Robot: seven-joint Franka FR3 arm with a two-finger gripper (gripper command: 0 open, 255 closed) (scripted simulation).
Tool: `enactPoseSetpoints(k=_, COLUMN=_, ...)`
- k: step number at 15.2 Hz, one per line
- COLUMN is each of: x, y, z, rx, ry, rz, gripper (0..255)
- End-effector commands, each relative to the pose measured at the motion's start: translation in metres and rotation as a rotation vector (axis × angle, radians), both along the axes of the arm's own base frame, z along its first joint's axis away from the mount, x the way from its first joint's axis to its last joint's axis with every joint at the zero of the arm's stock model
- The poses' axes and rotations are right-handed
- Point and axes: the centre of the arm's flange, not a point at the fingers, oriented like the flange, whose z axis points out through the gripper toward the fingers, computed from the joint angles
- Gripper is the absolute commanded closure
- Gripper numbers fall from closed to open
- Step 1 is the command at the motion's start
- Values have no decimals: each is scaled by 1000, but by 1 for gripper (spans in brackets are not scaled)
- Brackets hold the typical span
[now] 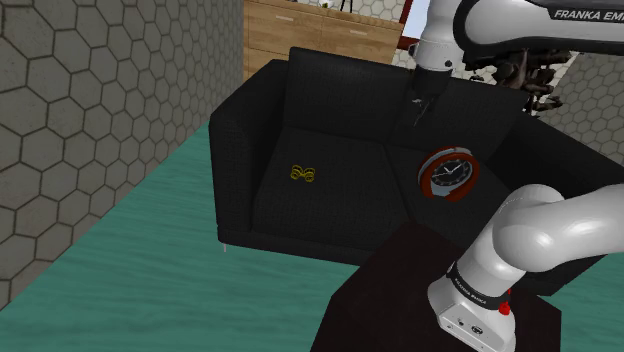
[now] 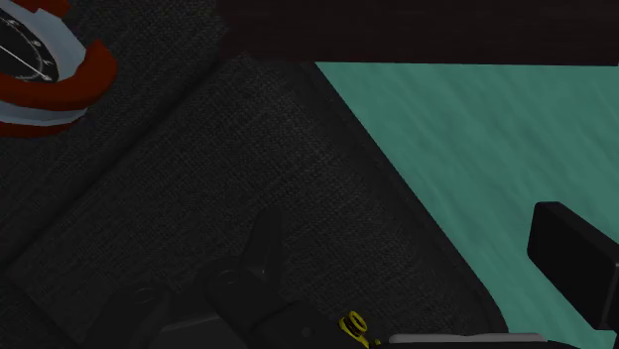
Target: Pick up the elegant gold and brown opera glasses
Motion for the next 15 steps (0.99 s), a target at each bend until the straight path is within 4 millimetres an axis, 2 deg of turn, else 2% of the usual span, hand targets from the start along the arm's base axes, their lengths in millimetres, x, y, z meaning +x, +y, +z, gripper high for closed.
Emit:
enactPoseSetpoints(k=1, x=0, y=0, z=0, rx=0, ry=0, rz=0, gripper=0)
enactPoseSetpoints(k=15, x=143, y=-40, z=-114, rx=117, ry=16, rz=87, gripper=0)
